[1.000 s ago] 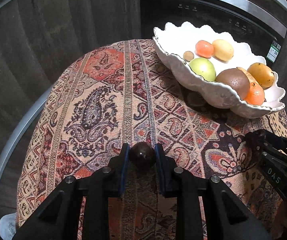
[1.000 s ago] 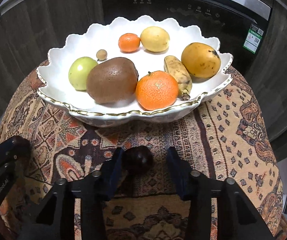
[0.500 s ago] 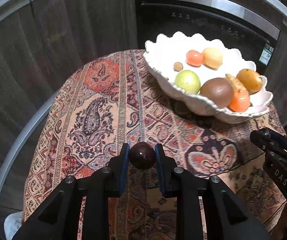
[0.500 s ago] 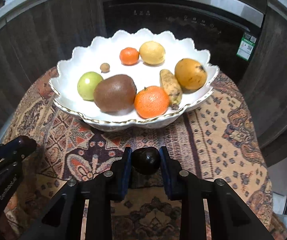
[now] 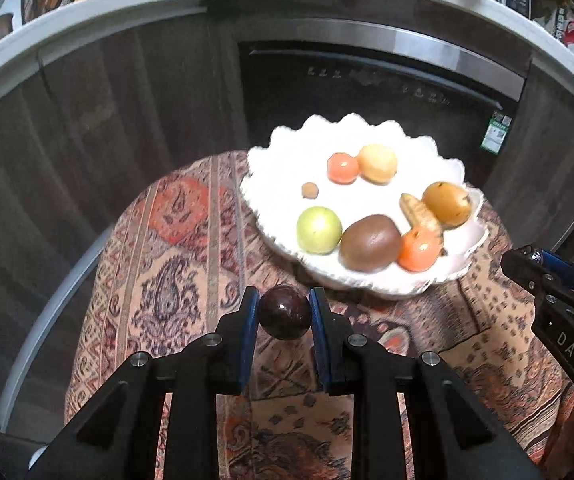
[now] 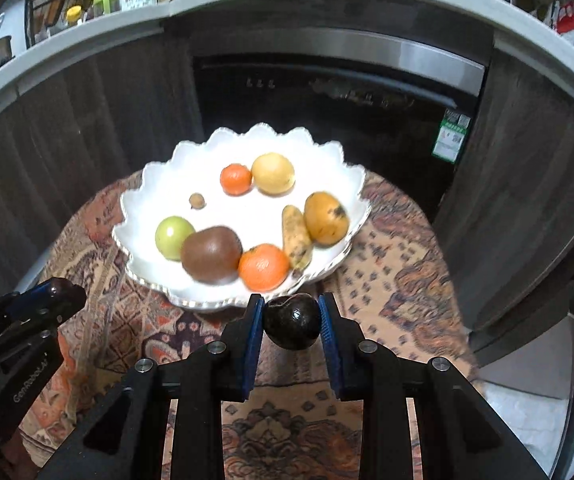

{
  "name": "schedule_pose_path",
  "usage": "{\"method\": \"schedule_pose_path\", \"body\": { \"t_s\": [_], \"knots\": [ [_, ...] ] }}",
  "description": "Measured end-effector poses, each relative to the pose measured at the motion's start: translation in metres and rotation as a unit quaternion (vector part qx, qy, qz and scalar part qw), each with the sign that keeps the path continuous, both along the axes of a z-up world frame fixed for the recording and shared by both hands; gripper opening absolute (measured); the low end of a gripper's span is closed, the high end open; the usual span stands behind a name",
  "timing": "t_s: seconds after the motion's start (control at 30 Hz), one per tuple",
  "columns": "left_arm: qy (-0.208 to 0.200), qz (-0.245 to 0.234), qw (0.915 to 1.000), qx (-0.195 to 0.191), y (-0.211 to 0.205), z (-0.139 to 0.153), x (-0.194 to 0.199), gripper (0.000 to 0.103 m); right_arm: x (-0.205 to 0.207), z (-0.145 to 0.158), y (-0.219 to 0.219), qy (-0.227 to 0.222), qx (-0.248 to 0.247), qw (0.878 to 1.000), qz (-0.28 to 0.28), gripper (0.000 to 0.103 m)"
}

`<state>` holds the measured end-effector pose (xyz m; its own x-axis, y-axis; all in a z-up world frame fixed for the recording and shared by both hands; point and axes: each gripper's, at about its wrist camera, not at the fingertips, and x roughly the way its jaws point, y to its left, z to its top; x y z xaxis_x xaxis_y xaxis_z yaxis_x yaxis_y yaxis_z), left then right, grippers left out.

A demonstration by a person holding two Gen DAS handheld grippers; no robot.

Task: Organize fruits
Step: 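Lift and carry both dark plums over the white bowl with both tools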

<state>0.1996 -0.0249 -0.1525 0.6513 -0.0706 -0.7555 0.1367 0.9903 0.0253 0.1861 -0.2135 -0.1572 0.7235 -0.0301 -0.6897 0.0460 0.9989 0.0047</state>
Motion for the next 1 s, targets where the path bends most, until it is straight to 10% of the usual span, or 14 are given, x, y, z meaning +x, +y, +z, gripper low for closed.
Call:
{"method": "schedule_pose_path", "body": {
  "t_s": [0.47, 1.0],
  "knots": [
    [-0.026, -0.023, 0.9994, -0.004, -0.014, 0.039, 0.040, 0.026, 0.030, 0.040, -0.013, -0.028, -0.008, 1.000, -0.003, 0.029],
    [-0.006, -0.013, 0.9999, -0.006, -0.010, 0.014, 0.111, 0.026, 0.102, 0.023, -0.005, -0.003, -0.004, 1.000, 0.010, 0.029]
  ]
}}
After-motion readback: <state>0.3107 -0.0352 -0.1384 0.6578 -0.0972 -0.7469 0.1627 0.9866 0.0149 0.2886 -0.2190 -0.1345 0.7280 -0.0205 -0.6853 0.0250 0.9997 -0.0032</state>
